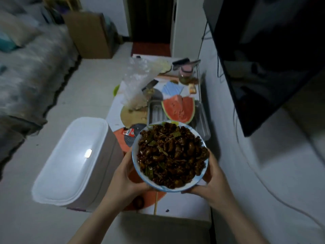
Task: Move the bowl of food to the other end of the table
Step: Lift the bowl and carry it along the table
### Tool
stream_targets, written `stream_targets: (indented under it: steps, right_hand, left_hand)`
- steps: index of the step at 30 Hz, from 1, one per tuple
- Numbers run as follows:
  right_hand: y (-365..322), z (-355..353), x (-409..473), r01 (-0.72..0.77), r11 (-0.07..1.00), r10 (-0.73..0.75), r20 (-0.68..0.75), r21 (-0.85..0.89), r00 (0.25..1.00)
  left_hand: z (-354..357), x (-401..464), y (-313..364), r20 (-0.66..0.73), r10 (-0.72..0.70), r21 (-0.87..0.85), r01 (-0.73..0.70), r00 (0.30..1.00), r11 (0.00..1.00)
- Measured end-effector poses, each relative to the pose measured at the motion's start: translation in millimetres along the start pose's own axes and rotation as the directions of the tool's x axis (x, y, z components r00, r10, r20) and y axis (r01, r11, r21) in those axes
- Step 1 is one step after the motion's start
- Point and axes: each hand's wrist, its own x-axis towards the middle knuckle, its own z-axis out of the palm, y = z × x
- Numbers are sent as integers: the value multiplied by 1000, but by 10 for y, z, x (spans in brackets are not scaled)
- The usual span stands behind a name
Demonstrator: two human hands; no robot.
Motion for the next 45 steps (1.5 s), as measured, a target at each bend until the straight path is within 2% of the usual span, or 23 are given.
stream_targets:
  steps: [7,13,16,25,31,45]
  right_hand:
    - [-1048,208,207,77,997,-78,90,13,993]
    - [-1503,664,410,120,993,-120,89,3,989]
    - [-1581,1009,501,108,994,-108,68,0,992]
    - [-1729,2467,611,102,994,-106,-151,-36,983]
    - [-1863,3178,862,86,996,-93,-274,-38,957]
    - [-2060,4070,2749,55,998,-40,-464,20,885]
  left_hand:
    - [-490,-62,912,-79,67,20,-65,995,998]
    - [-1067,-5,1149,-127,56,41,-51,990,998]
    - [-1441,30,1143,-105,48,56,-42,993,998]
    - [-2927,179,1029,107,21,38,-25,994,999]
    - [-3705,545,987,236,32,26,-39,971,999]
    - [-4957,2634,732,424,29,63,-61,905,996]
